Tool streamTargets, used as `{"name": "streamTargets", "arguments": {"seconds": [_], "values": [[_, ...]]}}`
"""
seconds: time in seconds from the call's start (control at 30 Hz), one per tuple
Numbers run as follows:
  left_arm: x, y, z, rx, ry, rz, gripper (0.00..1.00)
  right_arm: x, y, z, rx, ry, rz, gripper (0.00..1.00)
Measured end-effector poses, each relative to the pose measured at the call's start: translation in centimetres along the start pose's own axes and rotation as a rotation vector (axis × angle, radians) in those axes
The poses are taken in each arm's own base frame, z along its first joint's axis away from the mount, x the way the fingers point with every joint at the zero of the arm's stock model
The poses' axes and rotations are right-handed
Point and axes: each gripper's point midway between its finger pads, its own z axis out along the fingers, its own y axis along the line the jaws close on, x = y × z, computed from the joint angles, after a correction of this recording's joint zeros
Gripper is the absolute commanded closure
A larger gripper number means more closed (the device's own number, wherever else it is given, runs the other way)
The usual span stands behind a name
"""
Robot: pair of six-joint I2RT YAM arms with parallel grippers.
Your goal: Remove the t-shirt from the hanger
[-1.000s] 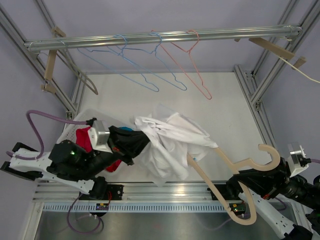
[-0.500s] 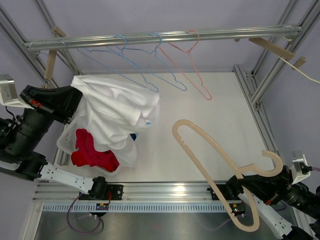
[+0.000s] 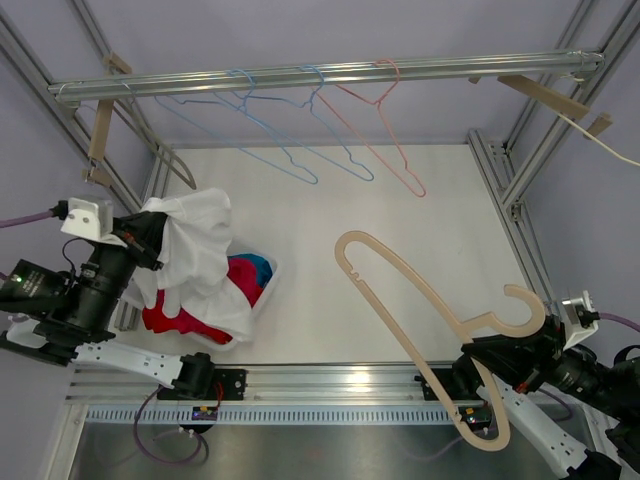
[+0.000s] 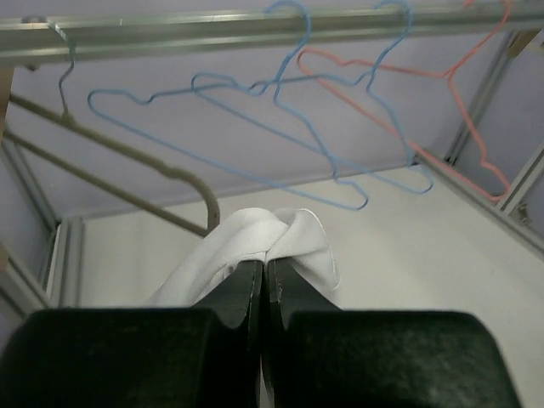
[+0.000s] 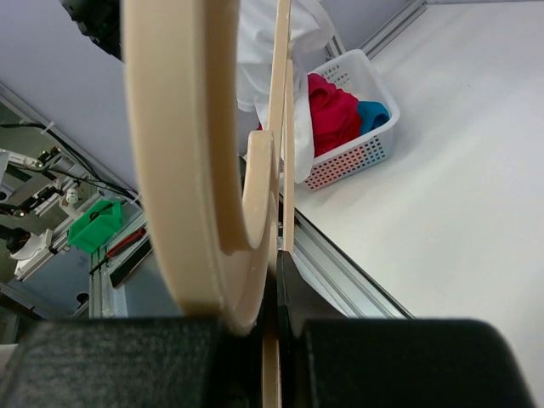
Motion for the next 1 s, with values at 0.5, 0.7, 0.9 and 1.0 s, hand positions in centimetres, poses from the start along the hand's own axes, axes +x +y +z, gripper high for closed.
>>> {"name": "streamTargets", "arguments": {"seconds": [0.5,0.7,0.9,1.0], "values": [[15.3,-2.9,-1.3,-0.087,0.162,0.274,1.0,0.7,-4.1,4.8,0.12,0.087,0.011,1.0],[17.6,-2.1,-2.0,-0.11,0.211,0.055,1.0,1.0,-5.8,7.2,0.14,0.103,0.001,1.0],[22.4,-2.6,-1.6,-0.254,0.322,0.06,1.0,1.3,-7.8,9.7,0.181,0.128,0.001,1.0],[25.4,-2.2,-1.4,-0.349,0.392,0.05,1.0,1.2,-8.2,10.1,0.191,0.124,-0.009,1.0]]}}
